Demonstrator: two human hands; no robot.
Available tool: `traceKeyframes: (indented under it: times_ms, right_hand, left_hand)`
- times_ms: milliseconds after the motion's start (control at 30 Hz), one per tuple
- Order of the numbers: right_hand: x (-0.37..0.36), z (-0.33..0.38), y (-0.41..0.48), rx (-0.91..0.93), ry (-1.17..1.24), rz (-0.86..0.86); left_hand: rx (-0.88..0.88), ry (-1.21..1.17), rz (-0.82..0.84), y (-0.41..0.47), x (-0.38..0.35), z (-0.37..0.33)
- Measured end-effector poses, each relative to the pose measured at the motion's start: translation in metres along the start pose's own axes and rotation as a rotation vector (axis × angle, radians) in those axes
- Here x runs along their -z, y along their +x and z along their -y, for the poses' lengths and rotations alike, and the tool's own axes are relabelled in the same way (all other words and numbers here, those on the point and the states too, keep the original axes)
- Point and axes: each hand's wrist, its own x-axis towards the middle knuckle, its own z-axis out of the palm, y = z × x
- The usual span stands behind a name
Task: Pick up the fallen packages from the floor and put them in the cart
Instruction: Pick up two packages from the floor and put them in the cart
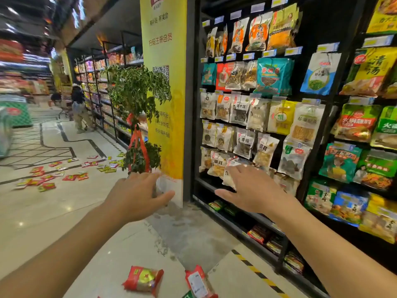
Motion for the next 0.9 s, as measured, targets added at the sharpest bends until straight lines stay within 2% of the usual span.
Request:
traceKeyframes:
  times_ms: [233, 433, 667, 900]
  right_hand:
    - [-0.037, -0.044, 0.092, 0.15, 0.047, 0.03]
    - [-0.072, -0.061, 0.168, 0.287, -0.015, 0.031]
    - [-0.123, -0.034, 0.219, 0.35, 0.014, 0.082]
    - [-0.211, 0.012, 0.255, 0.33, 0.08, 0.189]
  left_hand:
    - [0.192, 0.037, 0.045, 0.064, -0.022, -0.022]
    - [0.327, 0.075, 0.055, 0.11, -0.055, -0.034]
    - [0.431, 0.069, 0.118, 0.133, -0.103, -0.016]
    - [0.452, -0.02, 0.233, 0.157, -0.188, 0.033]
